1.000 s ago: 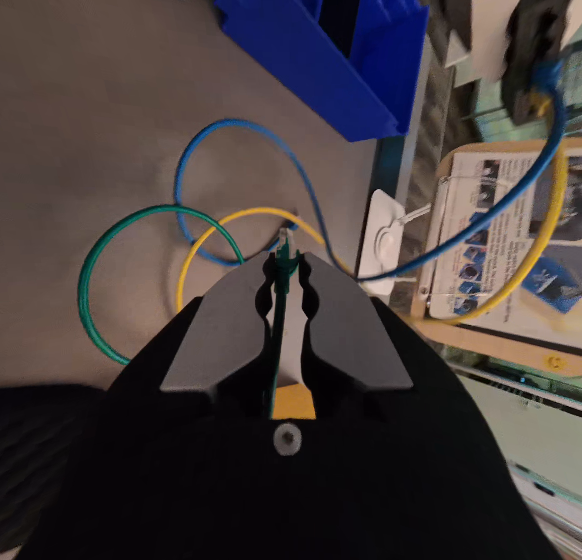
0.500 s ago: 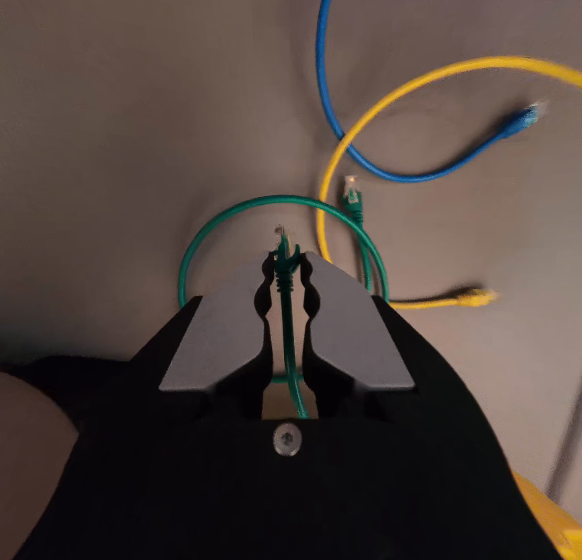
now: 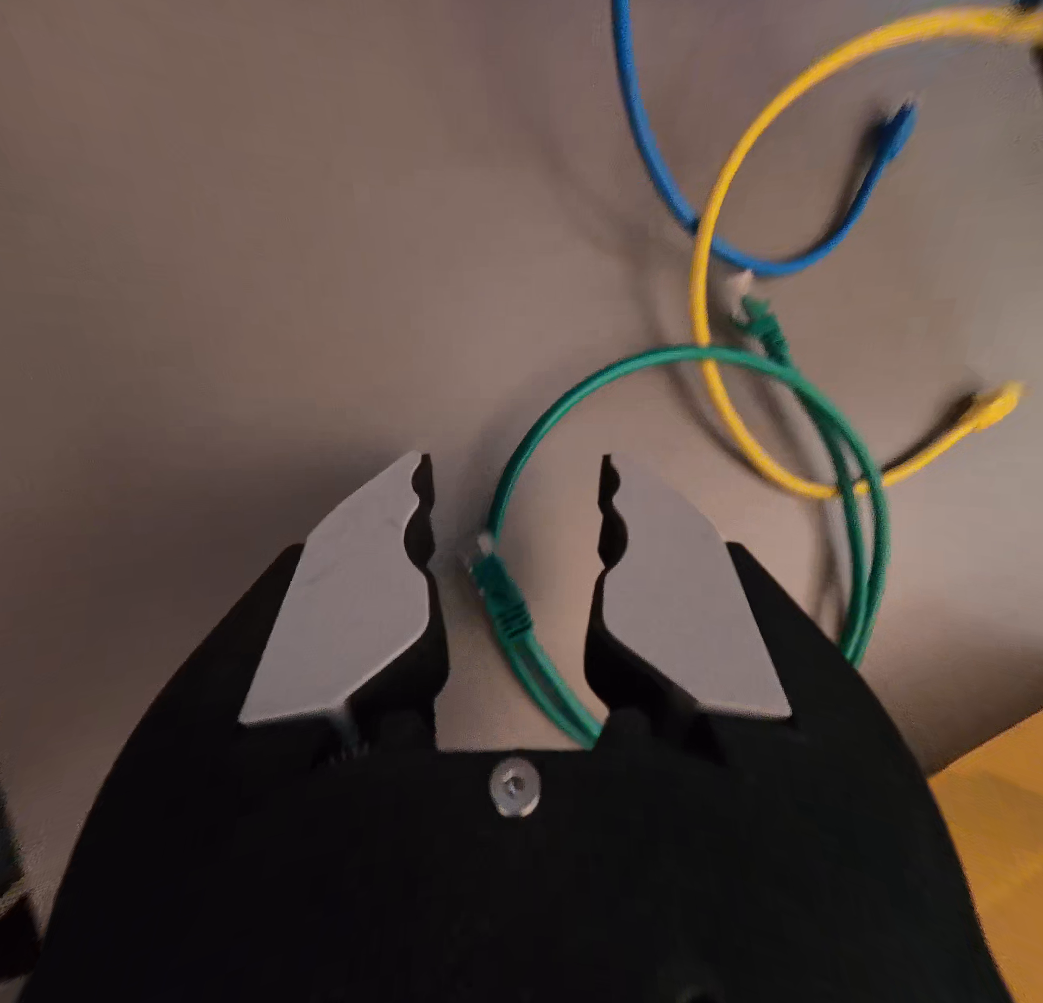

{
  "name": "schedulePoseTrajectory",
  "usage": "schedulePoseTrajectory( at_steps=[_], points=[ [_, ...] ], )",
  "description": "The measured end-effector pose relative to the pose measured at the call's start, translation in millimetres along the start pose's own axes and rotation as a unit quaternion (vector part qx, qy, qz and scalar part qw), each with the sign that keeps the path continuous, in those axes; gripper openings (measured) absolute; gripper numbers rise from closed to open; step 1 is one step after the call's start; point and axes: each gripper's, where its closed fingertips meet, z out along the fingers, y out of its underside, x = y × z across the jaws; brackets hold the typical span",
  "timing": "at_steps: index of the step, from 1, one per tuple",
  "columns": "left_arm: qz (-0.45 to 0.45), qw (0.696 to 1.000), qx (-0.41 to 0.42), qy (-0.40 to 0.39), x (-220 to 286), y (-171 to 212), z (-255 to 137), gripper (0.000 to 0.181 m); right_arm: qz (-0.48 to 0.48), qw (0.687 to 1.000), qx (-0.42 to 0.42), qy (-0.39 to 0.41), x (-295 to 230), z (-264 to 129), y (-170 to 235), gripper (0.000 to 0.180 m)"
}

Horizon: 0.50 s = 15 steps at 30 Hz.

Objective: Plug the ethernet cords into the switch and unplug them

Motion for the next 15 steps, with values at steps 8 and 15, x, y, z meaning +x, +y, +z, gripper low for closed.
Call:
schedulePoseTrajectory(
  at_steps=[8,15],
  points=[
    [-0.011,1.000,0.020,0.003,-4.1,-7.5,-8.6,0.031,0.087,0.996,-0.023,-0.021,-3.1,-6.6,48.9,0.040],
    [-0.012,0.999,0.033,0.002,-5.0,-13.6,-13.8,0.030,0.129,0.991,-0.035,-0.022,-2.5,14.6,24.7,0.016]
  ],
)
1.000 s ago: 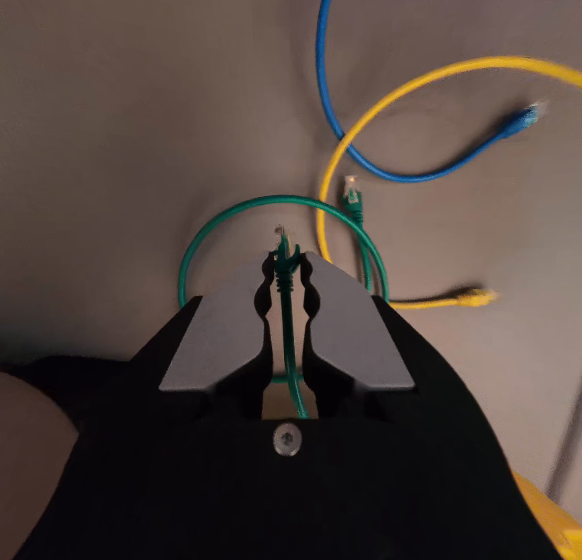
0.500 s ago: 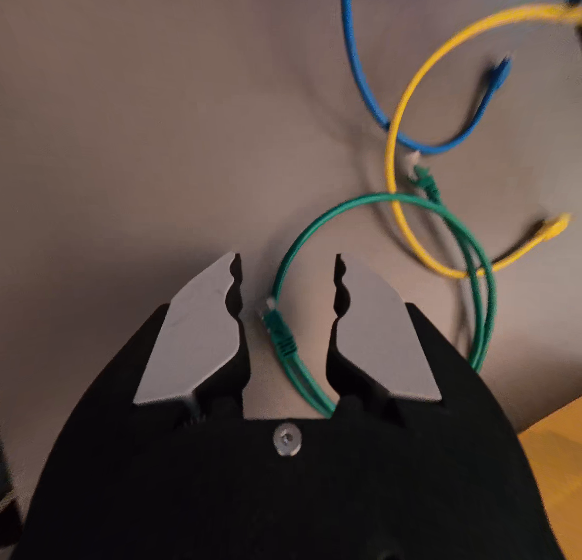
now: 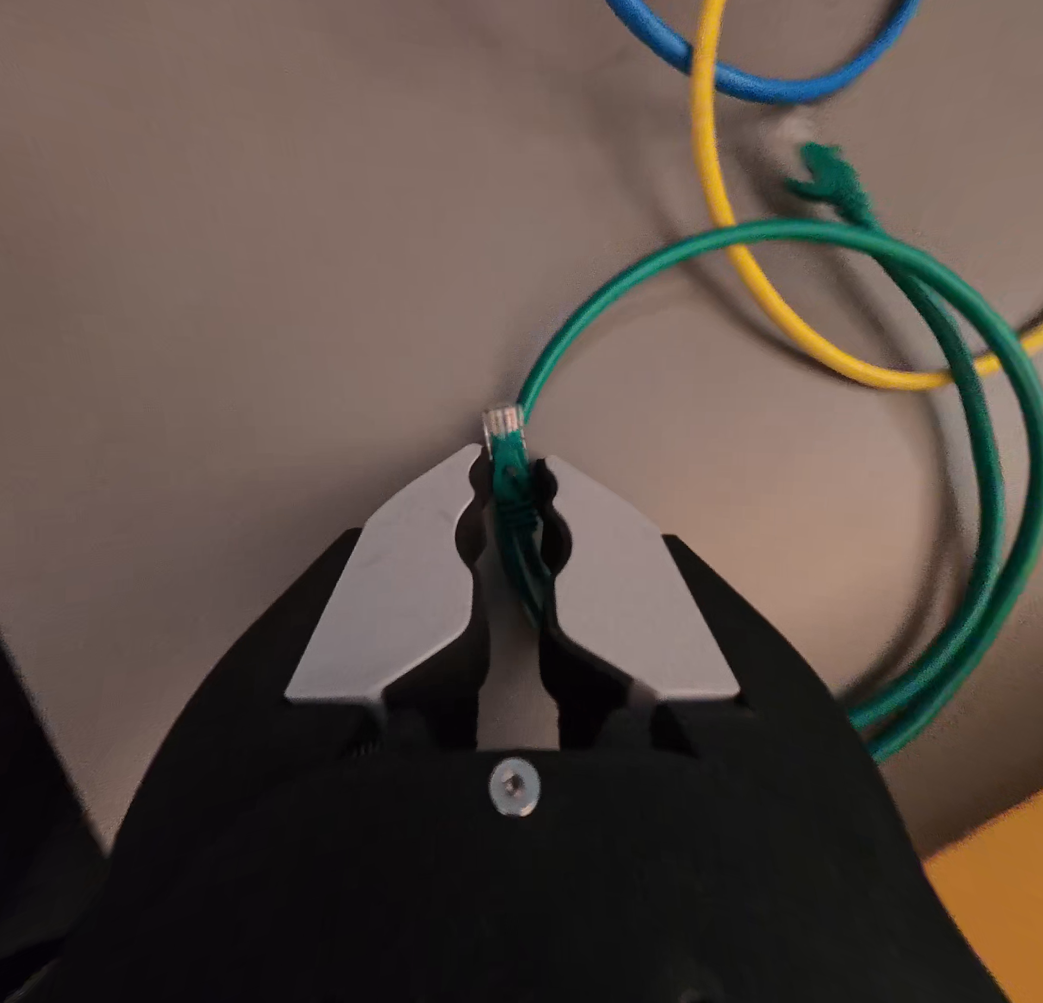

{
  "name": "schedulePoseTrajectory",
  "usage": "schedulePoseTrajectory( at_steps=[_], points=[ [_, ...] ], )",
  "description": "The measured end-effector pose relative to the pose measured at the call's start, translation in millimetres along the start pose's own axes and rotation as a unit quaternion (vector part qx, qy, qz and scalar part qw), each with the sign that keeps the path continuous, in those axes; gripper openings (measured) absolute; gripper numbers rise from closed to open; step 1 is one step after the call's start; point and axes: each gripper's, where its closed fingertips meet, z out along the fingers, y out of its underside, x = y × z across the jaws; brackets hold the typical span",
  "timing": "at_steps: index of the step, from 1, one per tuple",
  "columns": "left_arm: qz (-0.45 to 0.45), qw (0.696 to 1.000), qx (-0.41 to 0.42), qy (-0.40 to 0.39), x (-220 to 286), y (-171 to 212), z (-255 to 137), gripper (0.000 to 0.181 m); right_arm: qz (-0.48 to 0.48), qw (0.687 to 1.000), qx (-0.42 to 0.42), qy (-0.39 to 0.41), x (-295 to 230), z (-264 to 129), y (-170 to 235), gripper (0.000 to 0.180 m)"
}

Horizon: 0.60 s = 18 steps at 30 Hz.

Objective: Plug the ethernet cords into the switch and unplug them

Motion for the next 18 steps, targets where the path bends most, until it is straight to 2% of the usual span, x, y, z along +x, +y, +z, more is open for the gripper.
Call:
schedulePoseTrajectory(
  at_steps=[5,7,10,14,18],
  points=[
    [-0.005,1.000,0.003,-0.003,-3.3,0.6,-2.1,0.030,0.118,0.979,0.118,-0.118,-31.6,-7.9,-52.6,0.012],
    [-0.009,1.000,0.003,-0.003,-4.8,1.5,-2.6,0.030,0.174,0.951,0.173,-0.190,-39.1,-22.6,-70.7,0.012],
    [-0.012,1.000,0.005,-0.006,-7.2,1.7,-3.6,0.031,0.201,0.919,0.247,-0.234,-36.6,-52.8,-90.0,0.012],
    [-0.017,1.000,0.008,-0.011,-9.2,0.5,-4.1,0.030,0.191,0.910,0.312,-0.195,-14.2,-113.8,-113.1,0.012],
    [-0.018,1.000,0.003,-0.010,-8.5,2.1,-2.5,0.030,0.159,0.916,0.348,-0.120,18.6,-198.3,-141.5,0.014]
  ],
)
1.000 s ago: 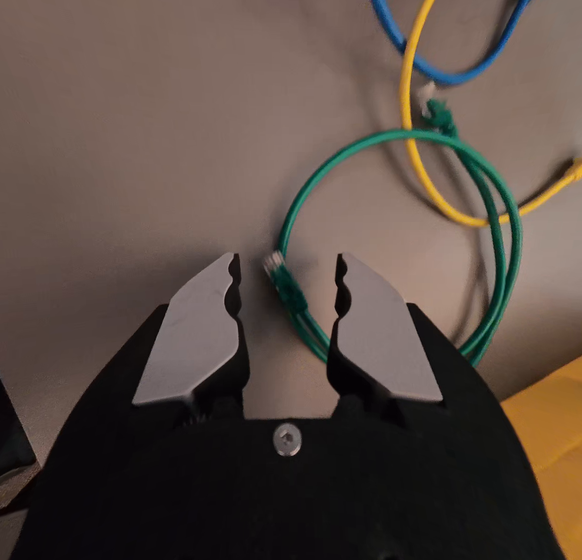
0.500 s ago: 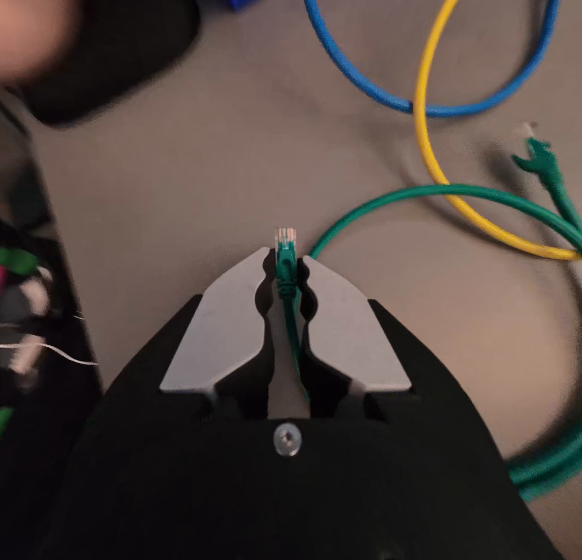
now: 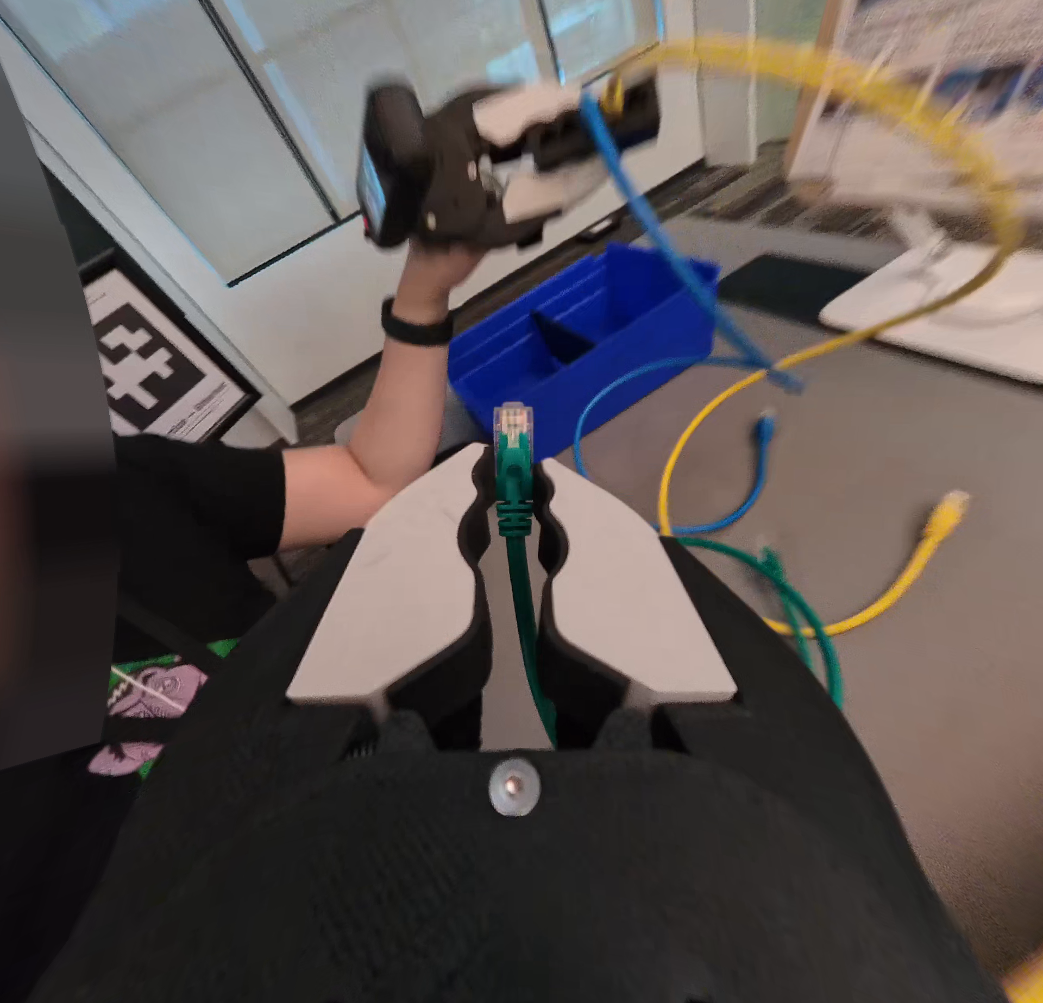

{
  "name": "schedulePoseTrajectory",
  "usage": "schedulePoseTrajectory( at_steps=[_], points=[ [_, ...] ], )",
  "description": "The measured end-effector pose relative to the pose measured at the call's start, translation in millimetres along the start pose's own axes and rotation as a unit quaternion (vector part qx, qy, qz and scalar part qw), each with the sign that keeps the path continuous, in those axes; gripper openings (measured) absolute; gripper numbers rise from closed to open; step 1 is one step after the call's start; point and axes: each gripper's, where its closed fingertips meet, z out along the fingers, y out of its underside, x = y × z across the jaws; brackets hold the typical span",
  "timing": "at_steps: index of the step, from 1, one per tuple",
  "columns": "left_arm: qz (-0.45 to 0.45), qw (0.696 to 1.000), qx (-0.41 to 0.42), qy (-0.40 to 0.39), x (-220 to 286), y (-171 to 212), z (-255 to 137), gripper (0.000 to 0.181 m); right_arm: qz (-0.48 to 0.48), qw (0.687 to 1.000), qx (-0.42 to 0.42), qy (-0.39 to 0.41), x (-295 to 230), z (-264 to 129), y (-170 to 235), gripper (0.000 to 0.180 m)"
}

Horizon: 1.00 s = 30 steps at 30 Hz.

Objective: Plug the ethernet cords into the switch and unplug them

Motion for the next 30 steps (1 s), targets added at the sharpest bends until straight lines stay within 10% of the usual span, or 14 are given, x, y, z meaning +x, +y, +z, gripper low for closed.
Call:
schedulePoseTrajectory(
  at_steps=[16,30],
  points=[
    [0.001,1.000,-0.017,-0.002,8.5,7.5,13.9,0.030,-0.197,0.944,0.050,0.261,-50.2,-127.9,-306.6,0.013],
    [0.018,1.000,-0.019,0.002,15.7,1.4,14.3,0.030,-0.189,0.887,0.054,0.417,-7.6,-213.2,-358.3,0.013]
  ],
)
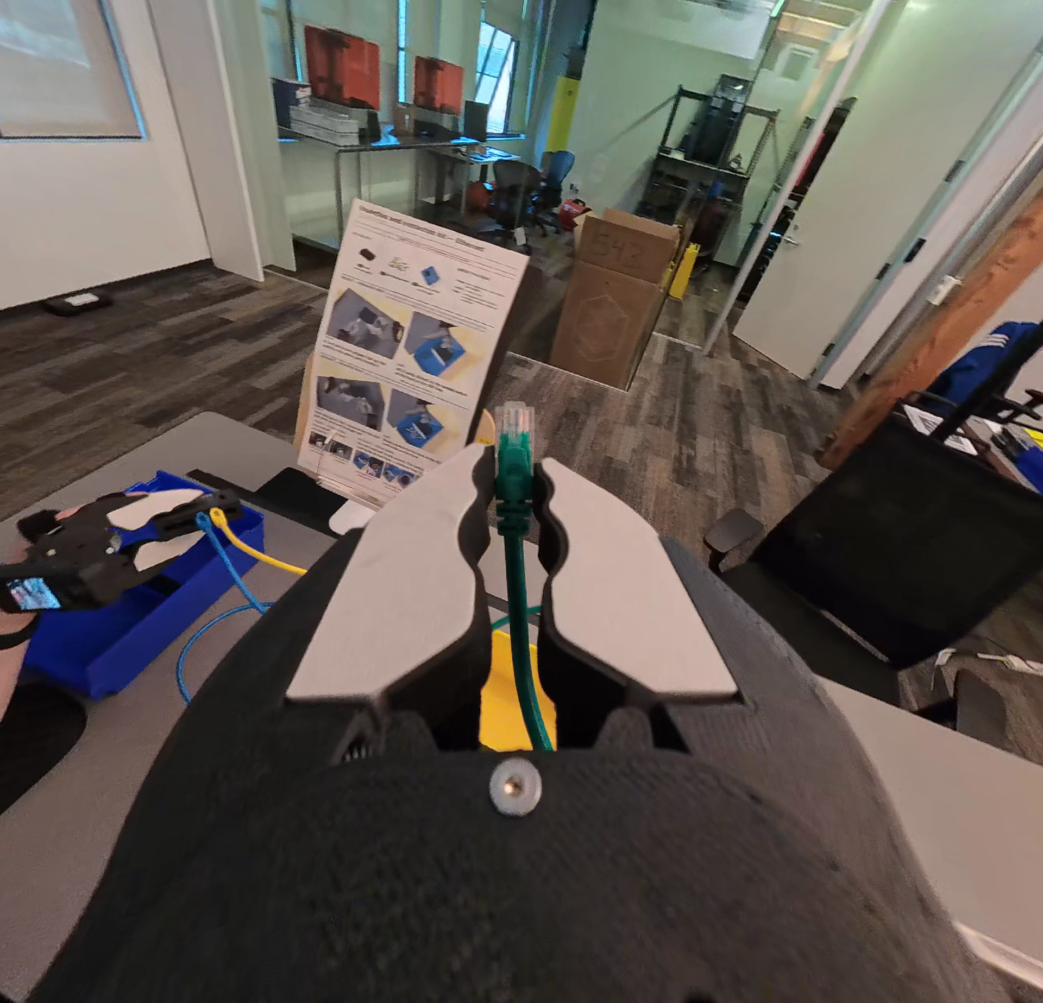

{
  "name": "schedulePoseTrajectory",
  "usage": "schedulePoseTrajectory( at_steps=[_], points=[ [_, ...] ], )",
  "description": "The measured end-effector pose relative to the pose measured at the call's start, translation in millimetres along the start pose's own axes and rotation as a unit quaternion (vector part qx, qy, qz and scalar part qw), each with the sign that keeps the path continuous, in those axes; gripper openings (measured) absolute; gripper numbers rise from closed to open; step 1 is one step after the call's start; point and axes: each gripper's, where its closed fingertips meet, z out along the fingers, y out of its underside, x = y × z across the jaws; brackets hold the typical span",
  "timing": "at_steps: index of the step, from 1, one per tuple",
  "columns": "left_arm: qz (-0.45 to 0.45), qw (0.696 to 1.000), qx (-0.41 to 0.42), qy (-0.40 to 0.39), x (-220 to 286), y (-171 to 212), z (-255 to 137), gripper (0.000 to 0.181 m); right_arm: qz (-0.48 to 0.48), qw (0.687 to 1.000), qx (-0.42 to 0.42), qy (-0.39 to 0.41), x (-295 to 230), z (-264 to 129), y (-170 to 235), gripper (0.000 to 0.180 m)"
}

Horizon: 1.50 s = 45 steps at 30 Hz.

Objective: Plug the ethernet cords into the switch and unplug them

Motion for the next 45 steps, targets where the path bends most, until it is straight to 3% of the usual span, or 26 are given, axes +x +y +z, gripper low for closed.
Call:
schedulePoseTrajectory(
  at_steps=[9,19,35,45],
  points=[
    [0.001,1.000,0.002,0.002,1.3,-1.6,0.4,0.030,0.059,0.997,-0.046,0.006,50.2,3.3,61.9,0.013],
    [0.005,1.000,-0.001,0.006,5.7,-1.9,4.1,0.030,0.088,0.988,-0.097,-0.082,31.9,12.8,126.0,0.013],
    [0.006,1.000,0.001,0.005,5.1,-3.1,2.9,0.030,0.133,0.959,-0.208,-0.137,19.5,83.2,274.0,0.014],
    [0.005,1.000,0.001,0.006,5.5,-2.9,3.5,0.030,0.012,0.943,-0.253,-0.218,-26.3,108.8,383.8,0.013]
  ],
)
